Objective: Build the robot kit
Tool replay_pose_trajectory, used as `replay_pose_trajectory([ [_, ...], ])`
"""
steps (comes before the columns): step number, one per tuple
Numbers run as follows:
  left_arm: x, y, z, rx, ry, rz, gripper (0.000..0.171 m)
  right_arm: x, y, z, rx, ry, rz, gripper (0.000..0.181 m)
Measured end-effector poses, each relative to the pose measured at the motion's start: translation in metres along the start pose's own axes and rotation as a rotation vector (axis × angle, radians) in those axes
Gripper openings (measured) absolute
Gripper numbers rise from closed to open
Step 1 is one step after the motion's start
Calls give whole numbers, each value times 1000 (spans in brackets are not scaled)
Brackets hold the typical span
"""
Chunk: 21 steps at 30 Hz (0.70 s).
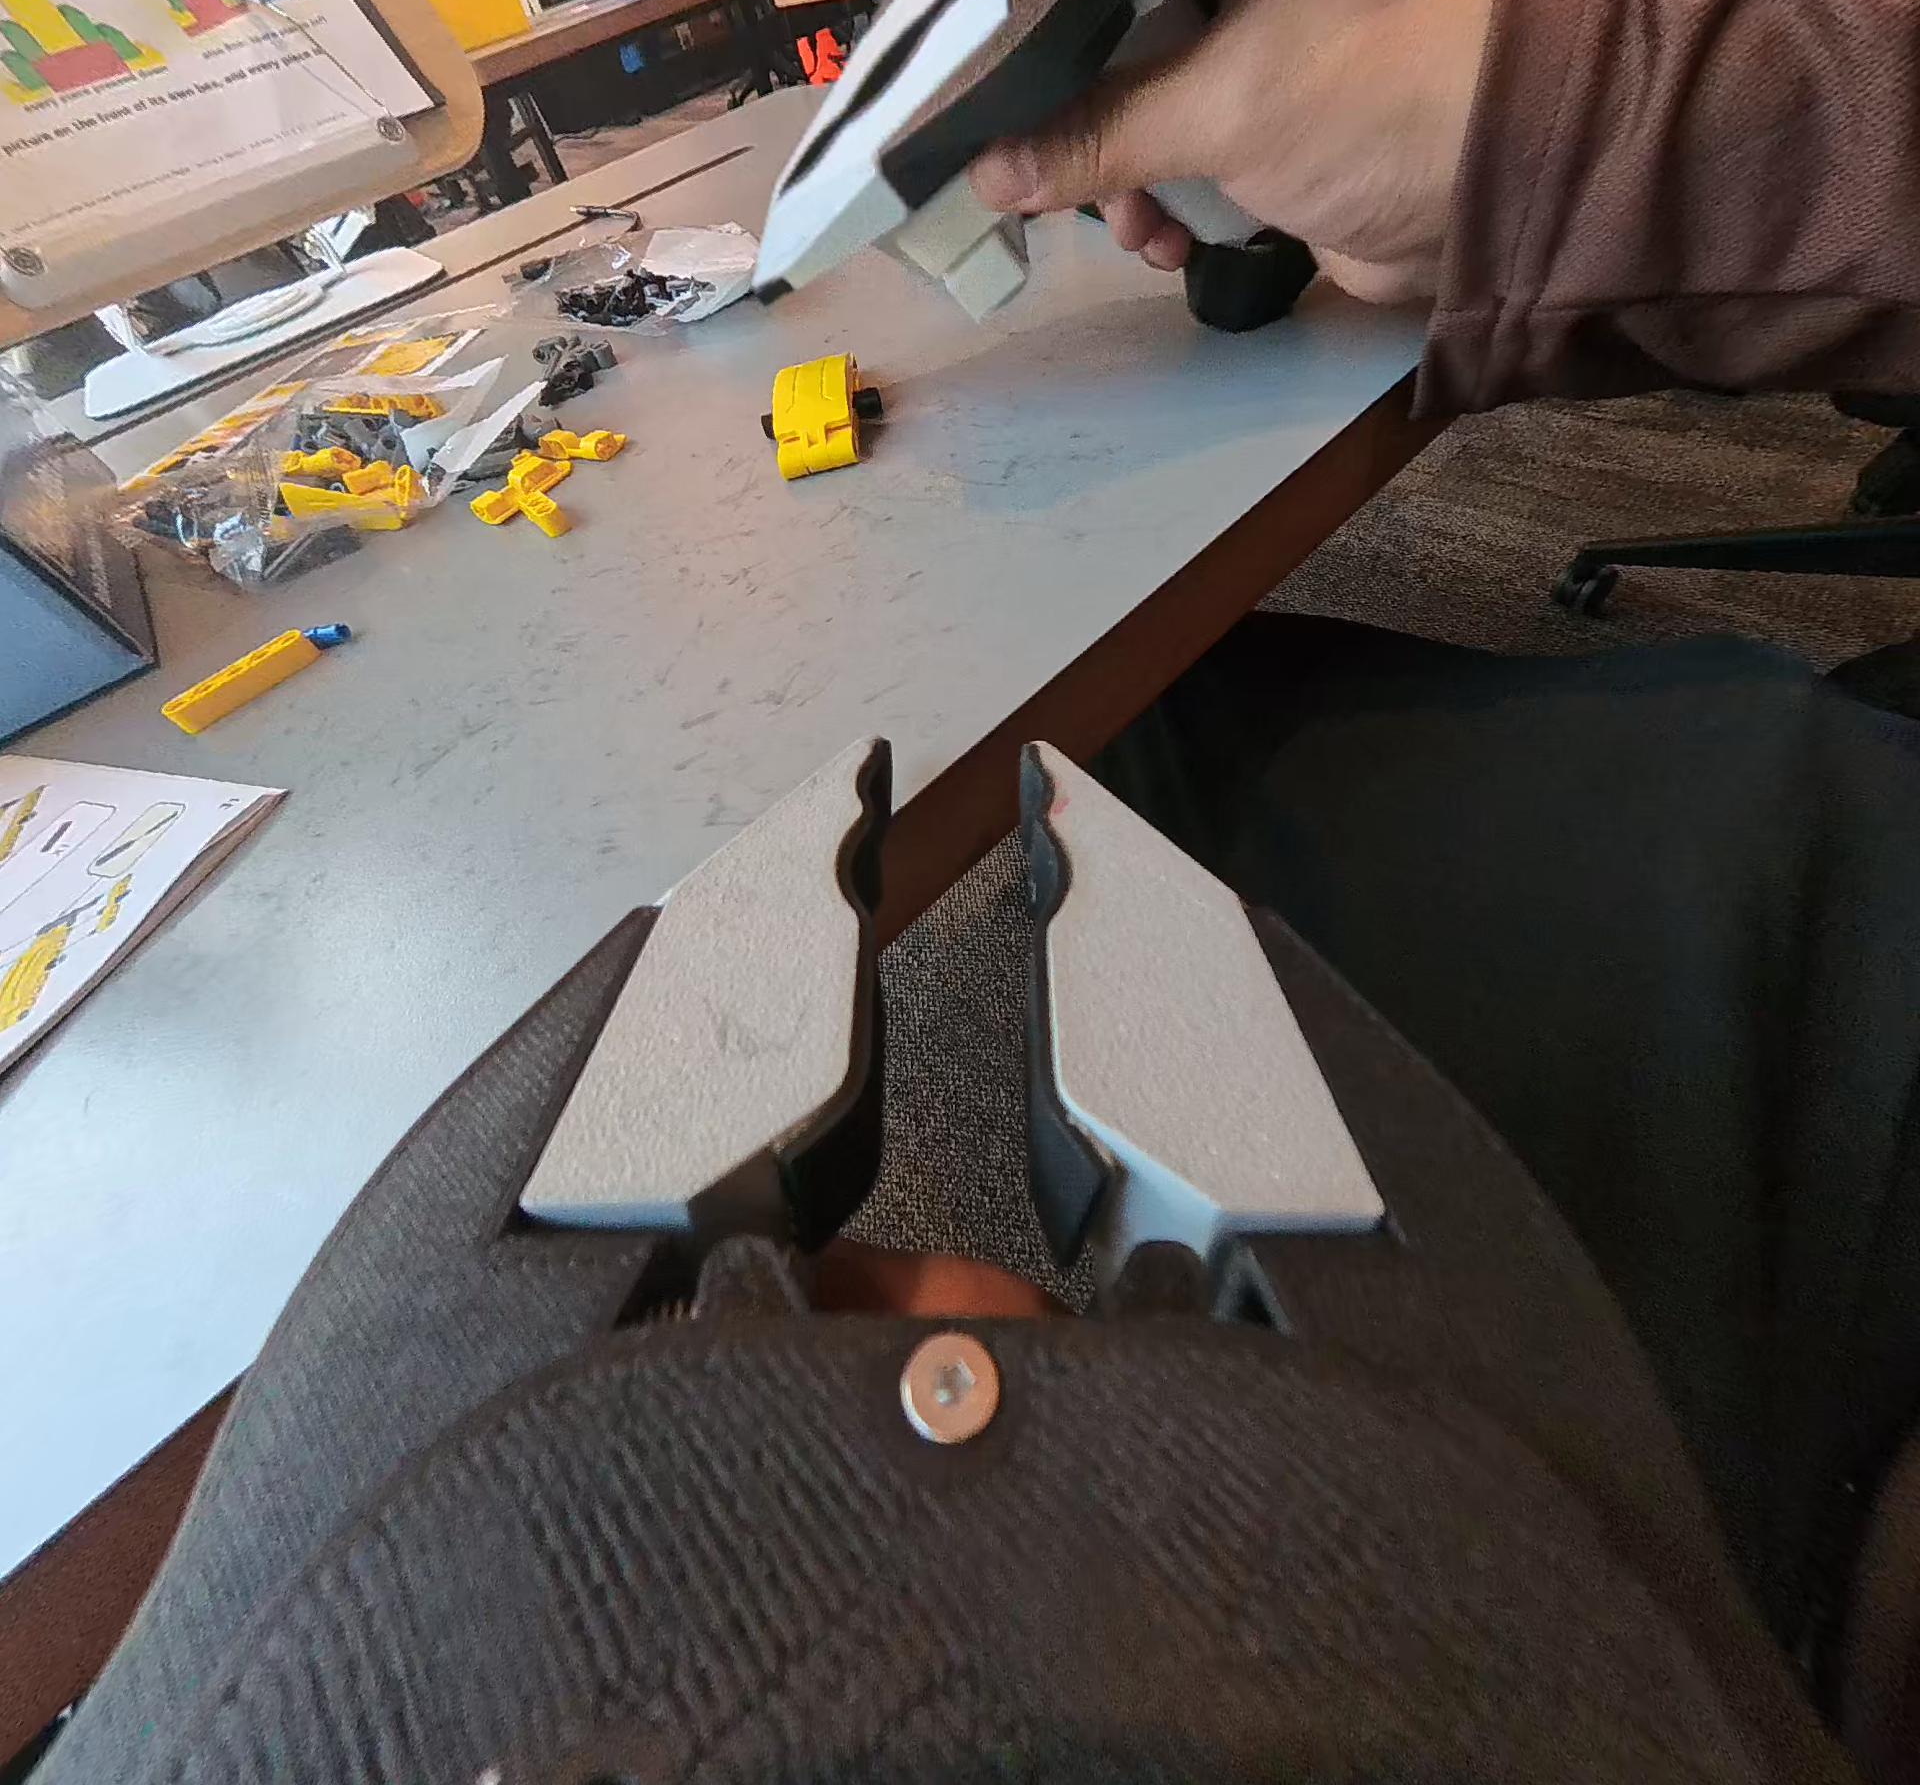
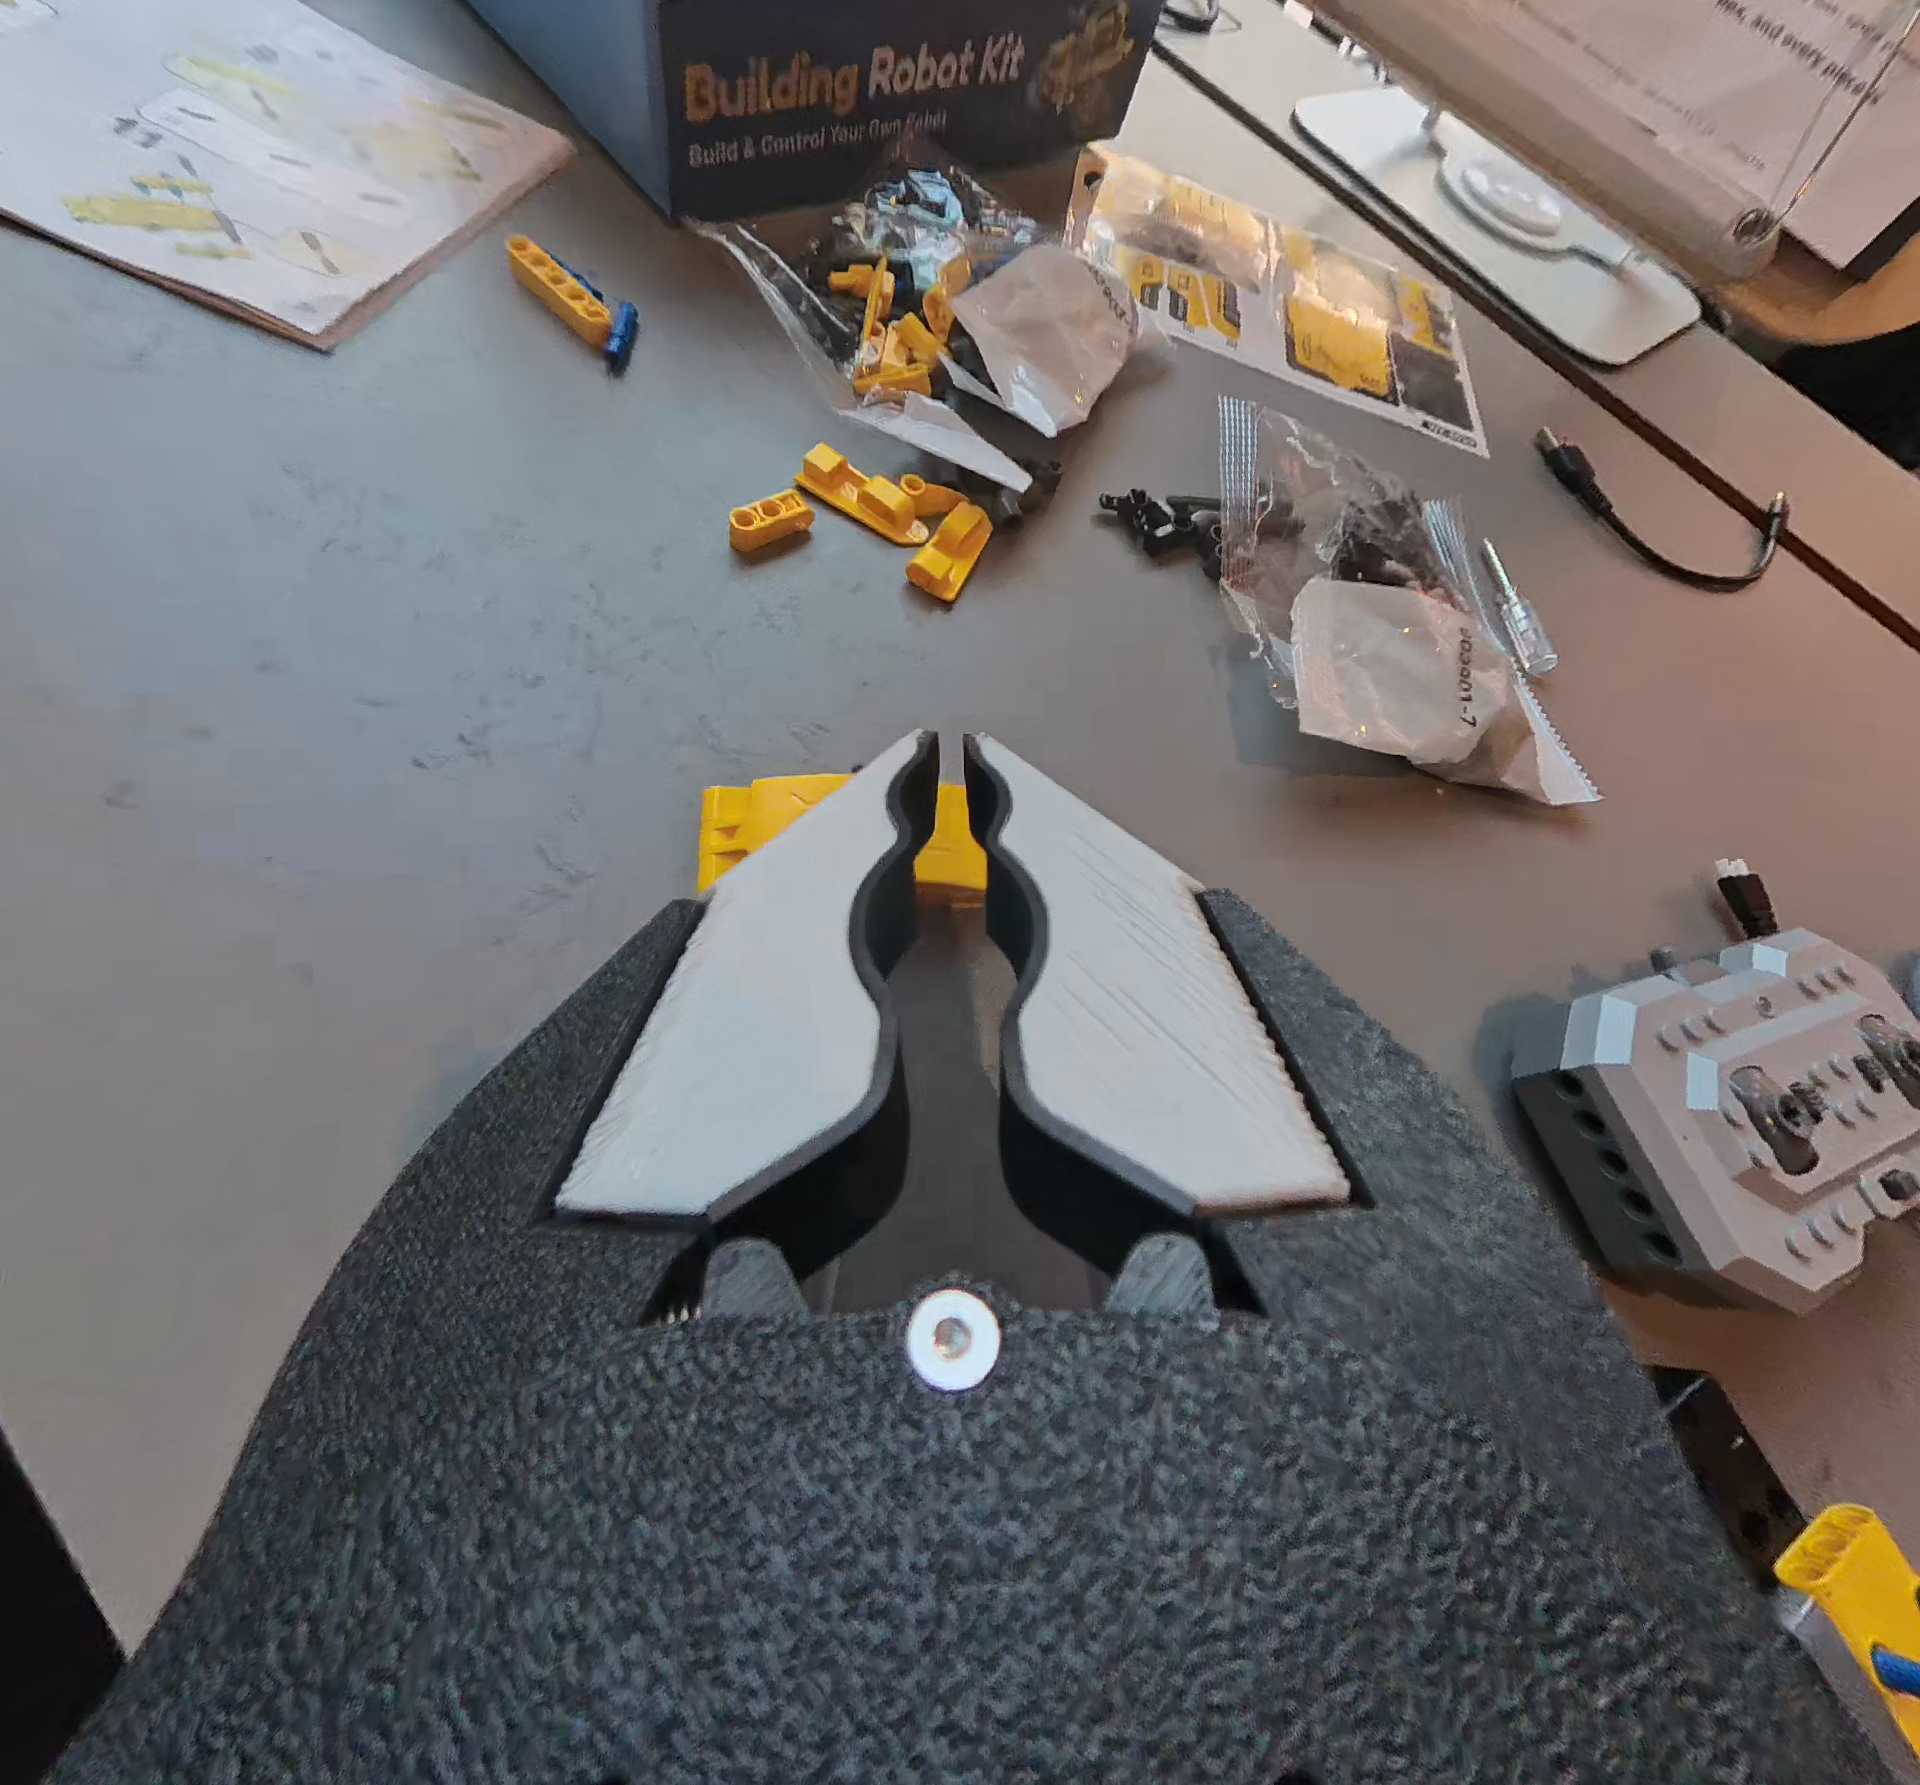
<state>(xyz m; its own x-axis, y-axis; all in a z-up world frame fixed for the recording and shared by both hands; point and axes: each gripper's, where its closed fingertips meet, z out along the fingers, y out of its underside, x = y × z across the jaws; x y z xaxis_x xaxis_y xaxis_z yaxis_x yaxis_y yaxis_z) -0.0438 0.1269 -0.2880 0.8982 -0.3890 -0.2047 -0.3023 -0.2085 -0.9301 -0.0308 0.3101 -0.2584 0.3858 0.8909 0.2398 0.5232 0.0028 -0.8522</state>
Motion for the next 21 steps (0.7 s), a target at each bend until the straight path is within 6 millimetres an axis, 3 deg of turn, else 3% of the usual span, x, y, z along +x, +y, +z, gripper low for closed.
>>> replay_pose_trajectory([
  [4, 0, 0, 0, 0, -1, 0, 21, -24, -29, -4, 129, -101, 46, 6],
  [7, -1, 1, 0, -3, -2, 0, 21, -49, -43, 4, 125, -175, 39, 20],
  [13, -3, 3, -2, -7, -14, 2, 22, -86, -49, 24, 81, -244, -59, 21],
  [21, -11, 10, -11, -25, -61, 0, 22, -107, -59, 65, 2, -308, -142, 15],
])
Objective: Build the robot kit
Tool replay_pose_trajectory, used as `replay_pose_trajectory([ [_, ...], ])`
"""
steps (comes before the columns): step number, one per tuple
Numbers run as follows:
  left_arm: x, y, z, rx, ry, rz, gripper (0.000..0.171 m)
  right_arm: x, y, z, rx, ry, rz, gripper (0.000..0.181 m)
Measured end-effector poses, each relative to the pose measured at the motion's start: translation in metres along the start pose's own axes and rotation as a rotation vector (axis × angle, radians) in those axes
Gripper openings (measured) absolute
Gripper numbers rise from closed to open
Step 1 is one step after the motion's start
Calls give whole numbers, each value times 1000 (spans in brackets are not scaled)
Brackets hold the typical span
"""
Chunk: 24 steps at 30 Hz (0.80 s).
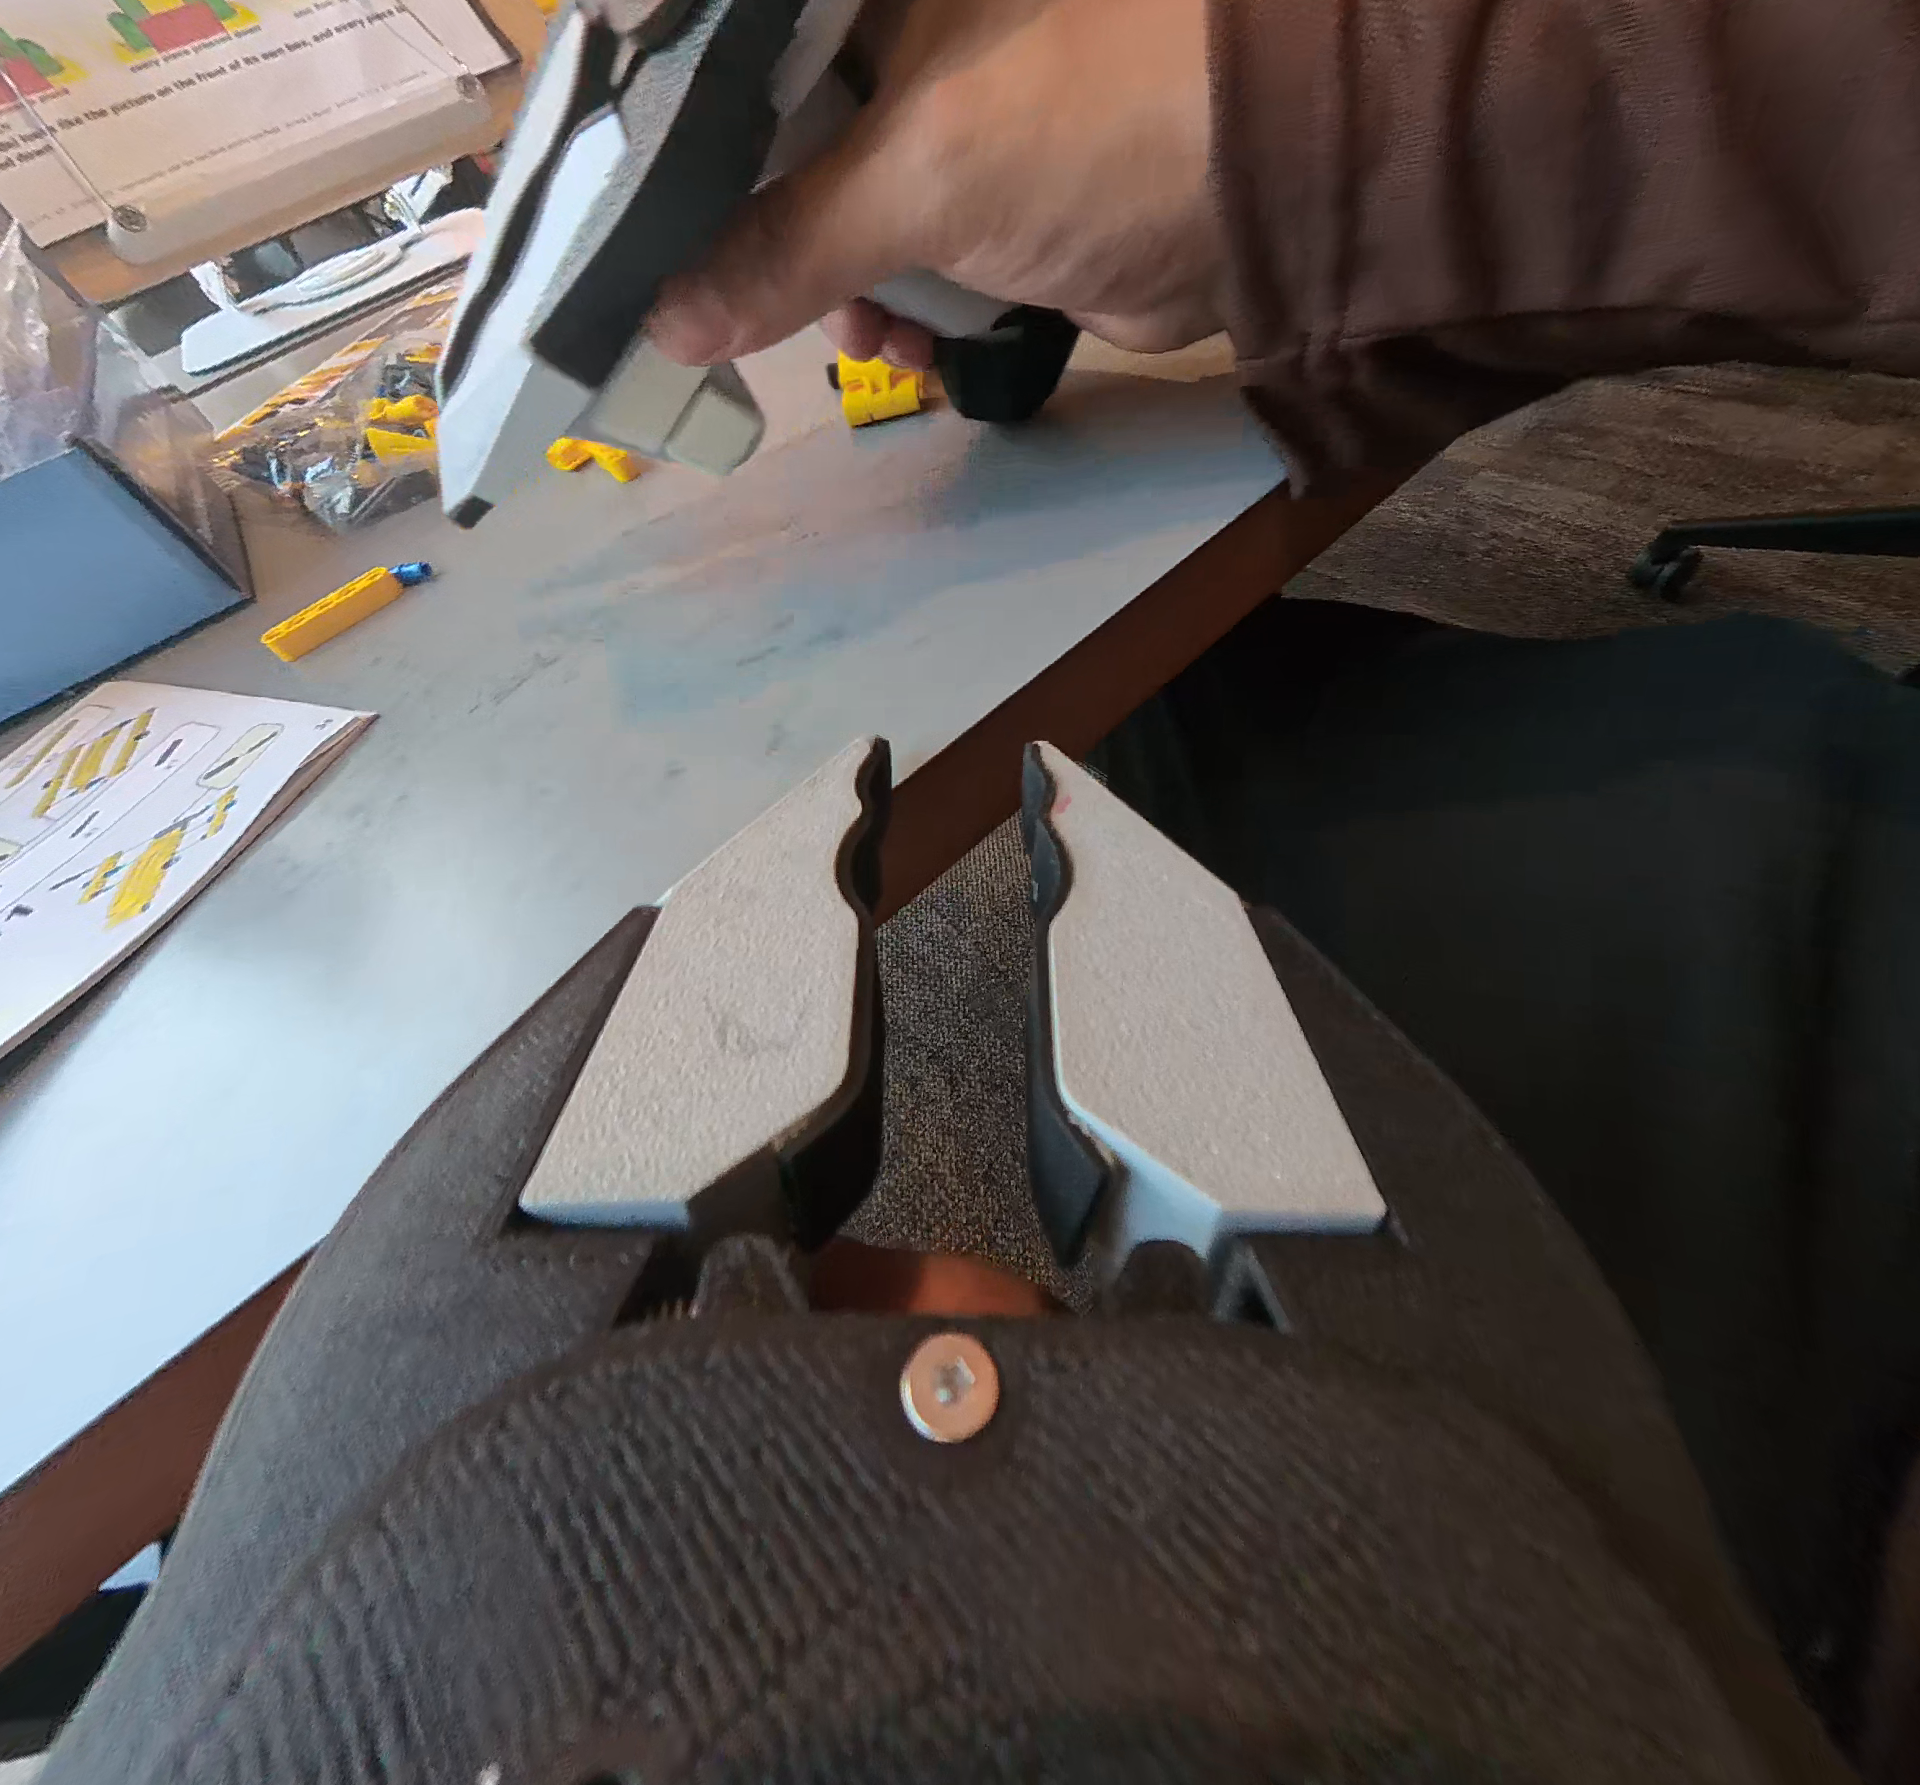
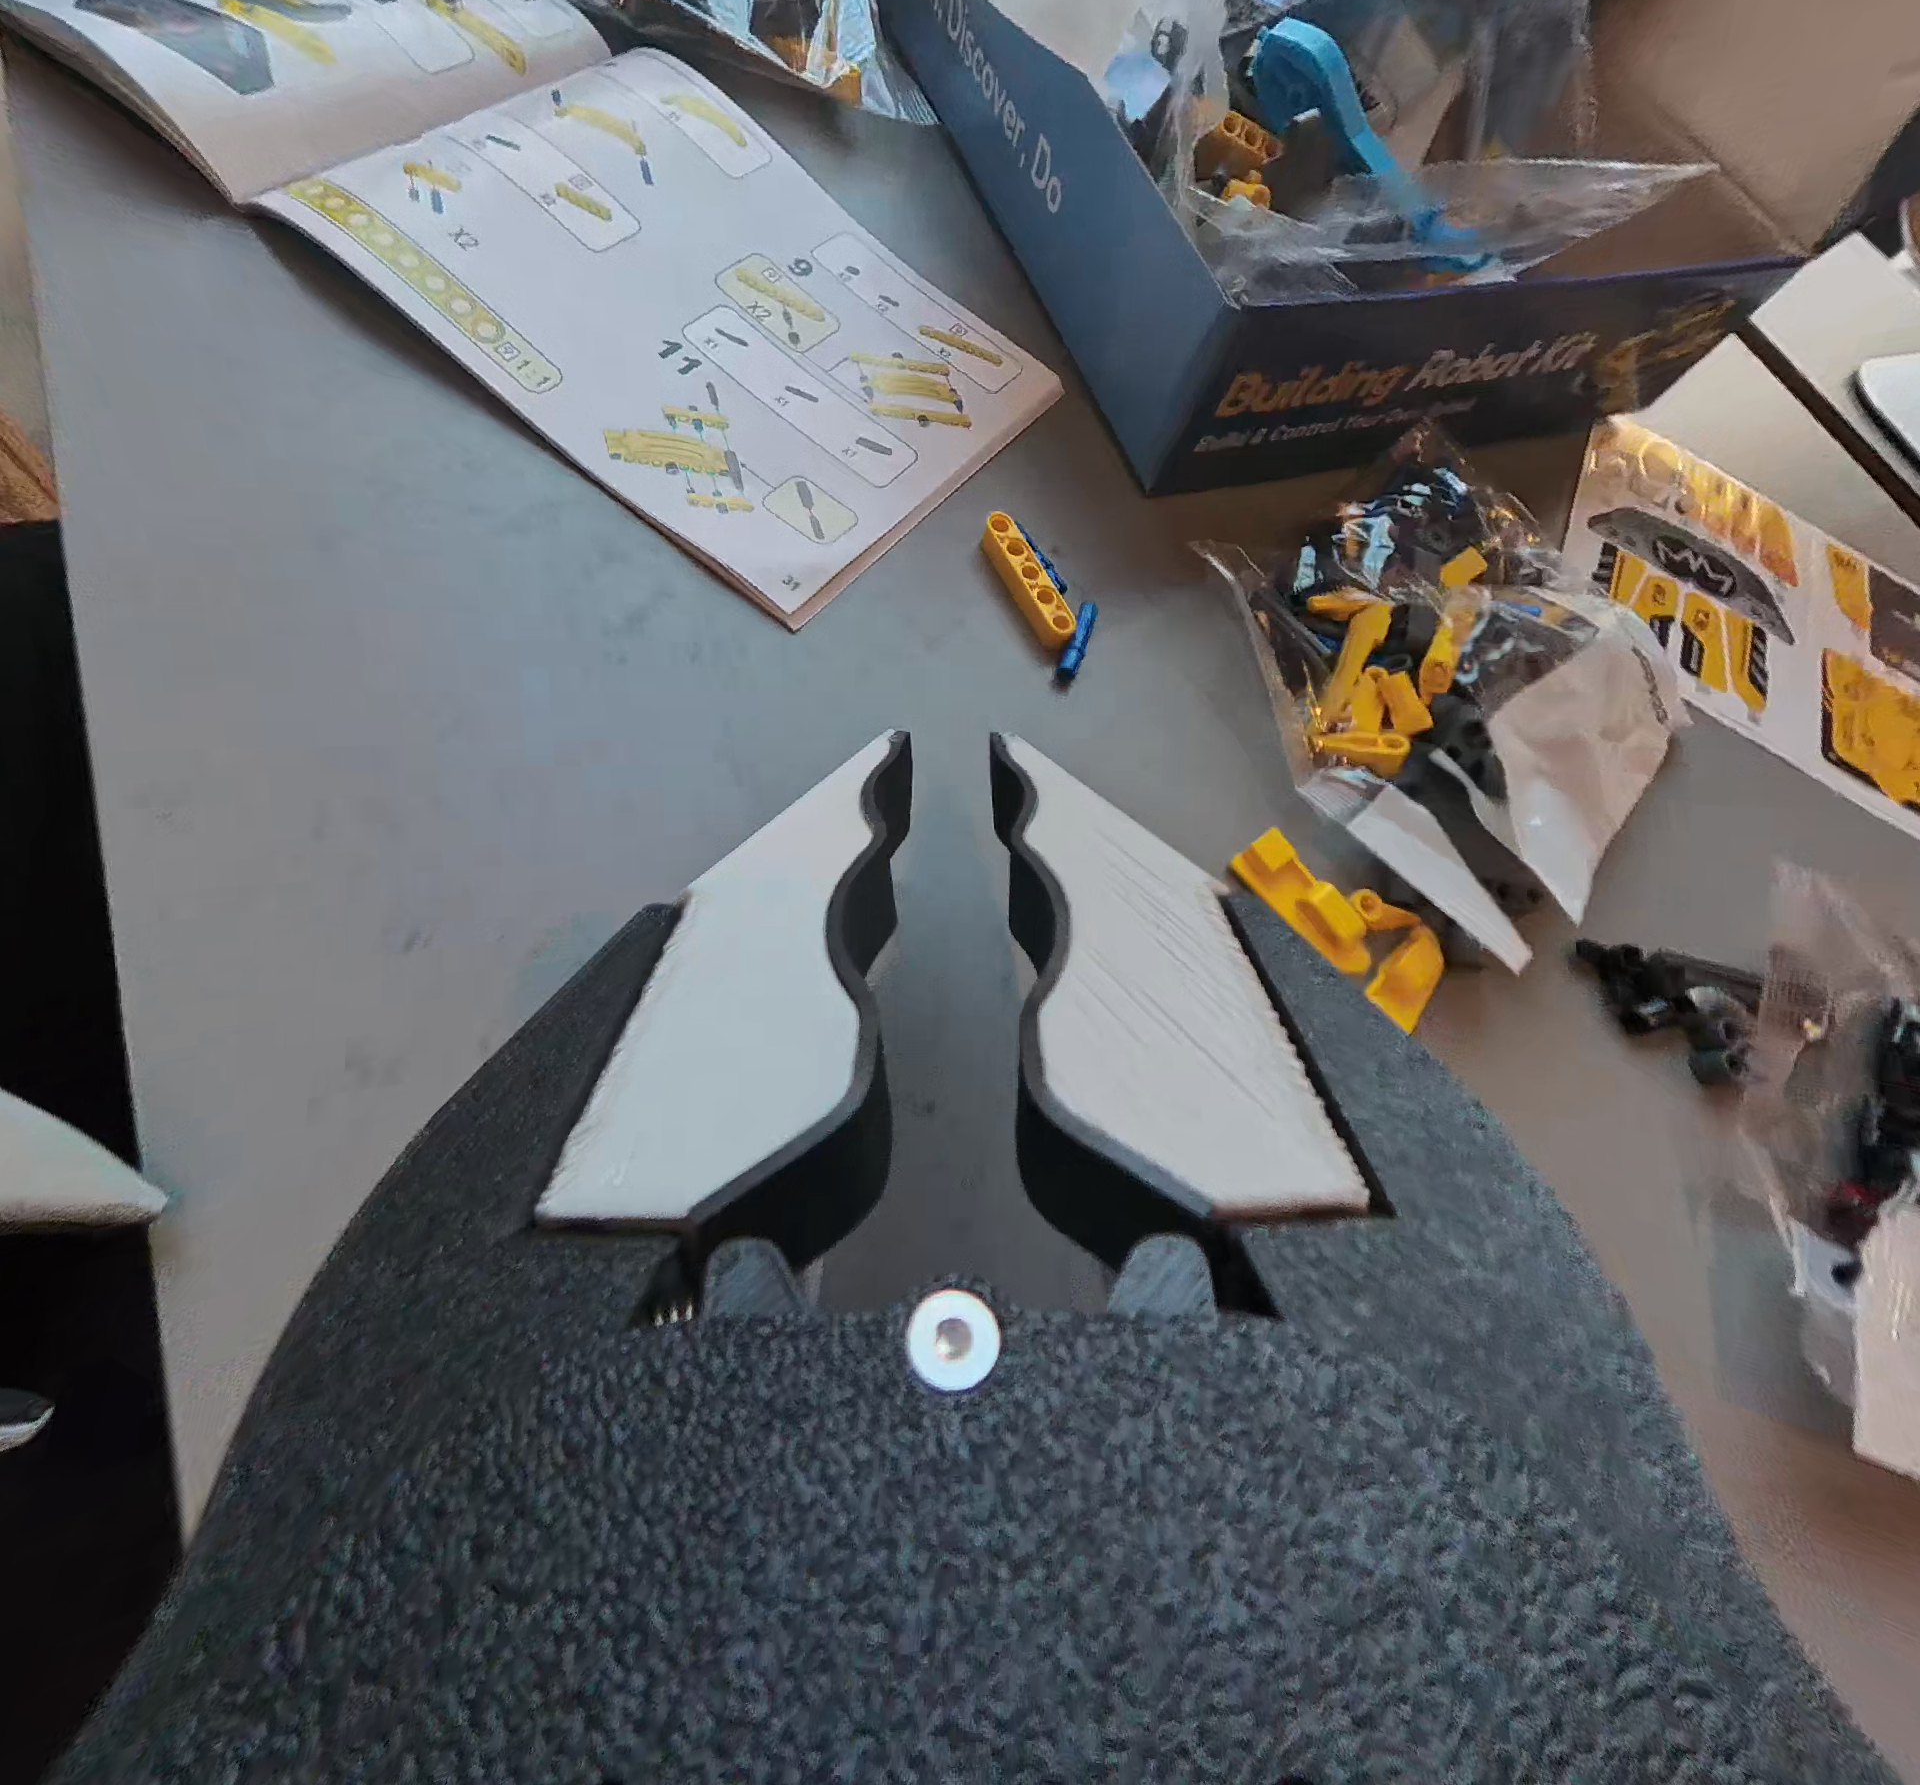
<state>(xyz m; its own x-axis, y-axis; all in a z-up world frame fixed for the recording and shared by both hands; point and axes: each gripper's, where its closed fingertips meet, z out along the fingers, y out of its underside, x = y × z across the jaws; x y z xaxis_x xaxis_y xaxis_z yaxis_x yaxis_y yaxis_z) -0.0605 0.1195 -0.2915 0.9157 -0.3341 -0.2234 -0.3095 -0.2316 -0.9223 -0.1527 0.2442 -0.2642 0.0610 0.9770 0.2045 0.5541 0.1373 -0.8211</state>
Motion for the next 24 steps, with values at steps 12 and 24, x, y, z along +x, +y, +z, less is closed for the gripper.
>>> replay_pose_trajectory([
  [12, -9, 4, -3, -7, -20, -21, 21, 20, -14, 69, -205, -97, -173, 14],
  [24, -5, 2, -3, -2, 1, -31, 21, -21, 6, 40, -293, -238, -152, 8],
])
